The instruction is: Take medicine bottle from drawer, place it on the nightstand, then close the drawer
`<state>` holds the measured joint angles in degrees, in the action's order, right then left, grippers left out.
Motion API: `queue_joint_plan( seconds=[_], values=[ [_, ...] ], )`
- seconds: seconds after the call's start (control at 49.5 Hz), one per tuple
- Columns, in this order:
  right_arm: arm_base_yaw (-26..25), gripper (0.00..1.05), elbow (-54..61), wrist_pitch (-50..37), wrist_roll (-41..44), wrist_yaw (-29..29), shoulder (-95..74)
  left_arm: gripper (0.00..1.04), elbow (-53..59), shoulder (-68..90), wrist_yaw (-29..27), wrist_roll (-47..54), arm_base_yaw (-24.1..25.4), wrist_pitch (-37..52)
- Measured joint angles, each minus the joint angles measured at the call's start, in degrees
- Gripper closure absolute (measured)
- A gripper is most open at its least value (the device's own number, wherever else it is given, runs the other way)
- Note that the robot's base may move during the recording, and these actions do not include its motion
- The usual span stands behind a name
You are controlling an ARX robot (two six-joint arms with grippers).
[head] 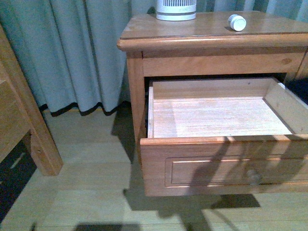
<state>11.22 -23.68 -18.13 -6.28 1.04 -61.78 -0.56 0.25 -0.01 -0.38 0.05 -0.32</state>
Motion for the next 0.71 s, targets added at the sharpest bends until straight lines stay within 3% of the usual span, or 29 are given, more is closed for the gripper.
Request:
queue_joint_plan(
  seconds=[0.101,0.182,0.283,0.364,0.566,0.707],
  values=[
    [1.68,0.22,11.85,-6.67,-0.87,-2.27,-2.14,0.07,0.0,0.0,0.0,0.0,0.0,0.0],
    [2.45,0.41,18.23,-19.21,-1.44,-4.15,-12.24,0.07,0.0,0.0,0.0,0.0,0.0,0.0],
    [2.14,0.6,17.07,-33.66,-1.2,-5.51,-26.71,0.07,0.0,0.0,0.0,0.0,0.0,0.0],
    [1.57,0.72,14.08,-39.28,-0.63,-5.55,-35.08,0.07,0.0,0.0,0.0,0.0,0.0,0.0],
    [-1.57,1.03,2.84,-41.44,2.03,-6.49,-50.62,0.07,0.0,0.0,0.0,0.0,0.0,0.0],
    [-3.04,1.02,-5.62,-39.39,4.59,-7.72,-56.76,0.07,0.0,0.0,0.0,0.02,0.0,0.0]
  ],
)
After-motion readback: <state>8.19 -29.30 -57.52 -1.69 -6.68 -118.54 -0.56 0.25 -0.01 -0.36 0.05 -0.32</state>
